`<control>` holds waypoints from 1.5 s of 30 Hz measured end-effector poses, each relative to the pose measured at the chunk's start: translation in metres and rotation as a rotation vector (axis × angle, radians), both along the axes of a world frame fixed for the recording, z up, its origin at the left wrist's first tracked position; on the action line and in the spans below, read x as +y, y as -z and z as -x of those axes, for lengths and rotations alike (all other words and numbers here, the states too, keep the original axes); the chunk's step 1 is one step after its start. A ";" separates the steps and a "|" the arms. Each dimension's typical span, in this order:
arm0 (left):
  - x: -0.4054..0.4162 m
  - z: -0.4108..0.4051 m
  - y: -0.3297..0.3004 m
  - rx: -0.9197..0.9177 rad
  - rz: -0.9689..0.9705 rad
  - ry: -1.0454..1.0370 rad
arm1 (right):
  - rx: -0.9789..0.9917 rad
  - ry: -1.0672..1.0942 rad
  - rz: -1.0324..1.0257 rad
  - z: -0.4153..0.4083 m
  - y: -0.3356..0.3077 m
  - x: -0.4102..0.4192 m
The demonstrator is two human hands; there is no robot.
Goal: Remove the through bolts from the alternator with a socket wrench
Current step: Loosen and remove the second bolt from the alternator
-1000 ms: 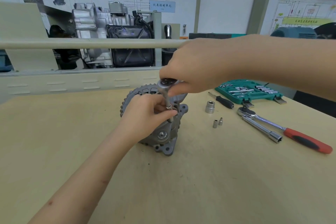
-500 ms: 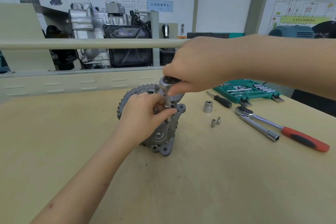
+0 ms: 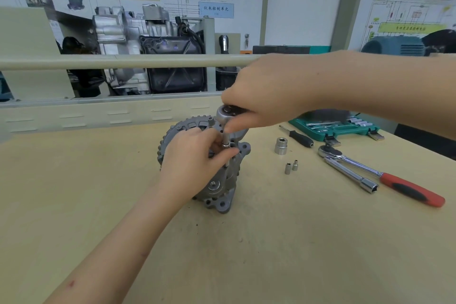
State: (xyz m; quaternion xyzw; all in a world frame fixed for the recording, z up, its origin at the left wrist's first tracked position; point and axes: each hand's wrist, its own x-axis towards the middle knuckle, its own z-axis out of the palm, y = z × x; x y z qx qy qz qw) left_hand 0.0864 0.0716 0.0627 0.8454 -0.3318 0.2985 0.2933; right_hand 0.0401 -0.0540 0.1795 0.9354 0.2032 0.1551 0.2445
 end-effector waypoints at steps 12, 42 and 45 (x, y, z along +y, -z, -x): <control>0.004 -0.003 -0.001 0.211 0.053 0.101 | 0.031 -0.044 0.021 -0.008 -0.001 0.000; 0.002 -0.002 -0.001 0.148 0.080 0.077 | 0.080 -0.102 0.192 -0.002 -0.011 0.003; 0.002 -0.002 0.000 0.110 0.083 0.060 | 0.048 -0.083 0.161 -0.002 -0.007 0.003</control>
